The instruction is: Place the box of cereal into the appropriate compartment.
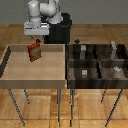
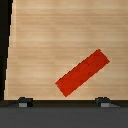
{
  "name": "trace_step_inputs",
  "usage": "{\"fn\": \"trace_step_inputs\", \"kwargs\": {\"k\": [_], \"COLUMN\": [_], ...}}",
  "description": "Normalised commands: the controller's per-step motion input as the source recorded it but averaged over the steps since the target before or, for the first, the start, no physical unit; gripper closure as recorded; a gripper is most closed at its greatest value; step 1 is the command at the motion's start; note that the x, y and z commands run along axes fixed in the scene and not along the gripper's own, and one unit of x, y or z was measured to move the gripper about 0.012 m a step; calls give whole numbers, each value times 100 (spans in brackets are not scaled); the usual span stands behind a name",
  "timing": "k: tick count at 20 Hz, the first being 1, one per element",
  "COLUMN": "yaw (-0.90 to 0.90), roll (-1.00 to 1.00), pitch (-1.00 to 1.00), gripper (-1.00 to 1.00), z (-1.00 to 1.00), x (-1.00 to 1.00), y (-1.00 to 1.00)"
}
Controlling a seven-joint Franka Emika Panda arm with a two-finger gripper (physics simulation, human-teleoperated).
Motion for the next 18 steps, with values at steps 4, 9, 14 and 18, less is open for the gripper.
{"fn": "trace_step_inputs", "kwargs": {"k": [4, 9, 14, 18], "yaw": [-8, -71, -33, 0], "roll": [0, 0, 0, 0], "pitch": [0, 0, 0, 0], "gripper": [-100, -100, -100, -100], "z": [0, 0, 0, 0], "x": [0, 0, 0, 25], "y": [0, 0, 0, 0]}}
